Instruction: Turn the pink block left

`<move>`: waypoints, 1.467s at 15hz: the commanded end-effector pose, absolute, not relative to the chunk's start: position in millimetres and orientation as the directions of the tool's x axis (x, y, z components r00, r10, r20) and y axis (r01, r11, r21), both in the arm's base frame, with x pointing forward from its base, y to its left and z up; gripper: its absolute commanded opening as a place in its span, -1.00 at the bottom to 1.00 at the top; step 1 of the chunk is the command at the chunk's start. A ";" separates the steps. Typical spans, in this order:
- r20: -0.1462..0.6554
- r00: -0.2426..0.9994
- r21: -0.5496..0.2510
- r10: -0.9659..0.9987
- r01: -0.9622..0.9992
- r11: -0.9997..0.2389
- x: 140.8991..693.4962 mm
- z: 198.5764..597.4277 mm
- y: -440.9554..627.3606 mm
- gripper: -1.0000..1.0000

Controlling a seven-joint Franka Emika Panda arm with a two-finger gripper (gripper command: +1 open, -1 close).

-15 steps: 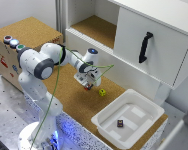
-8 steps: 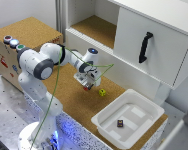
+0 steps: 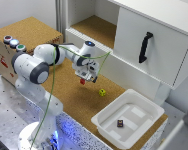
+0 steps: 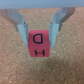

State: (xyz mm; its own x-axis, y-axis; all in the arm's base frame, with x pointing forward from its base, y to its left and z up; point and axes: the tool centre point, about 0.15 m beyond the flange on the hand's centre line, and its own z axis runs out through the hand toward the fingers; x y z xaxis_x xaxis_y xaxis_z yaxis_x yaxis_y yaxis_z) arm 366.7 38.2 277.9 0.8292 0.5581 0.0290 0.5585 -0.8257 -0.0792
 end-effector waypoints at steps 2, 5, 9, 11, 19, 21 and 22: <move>-0.042 0.492 -0.055 0.870 0.868 -0.493 381.9 286.8 44.3 -1.00; -0.078 0.228 -0.070 0.970 0.970 -0.234 380.5 277.0 45.6 -1.00; -0.045 -0.061 -0.114 0.997 0.992 0.056 381.2 264.4 48.6 -1.00; -0.014 -0.175 -0.112 0.984 0.979 0.172 383.2 261.7 53.7 -1.00; -0.024 -0.229 -0.118 0.973 0.967 0.225 406.1 229.8 60.9 -1.00; -0.027 -0.174 -0.119 0.984 0.978 0.170 408.4 228.1 58.8 -1.00; -0.036 -0.139 -0.110 0.990 0.985 0.134 410.1 228.5 58.9 -1.00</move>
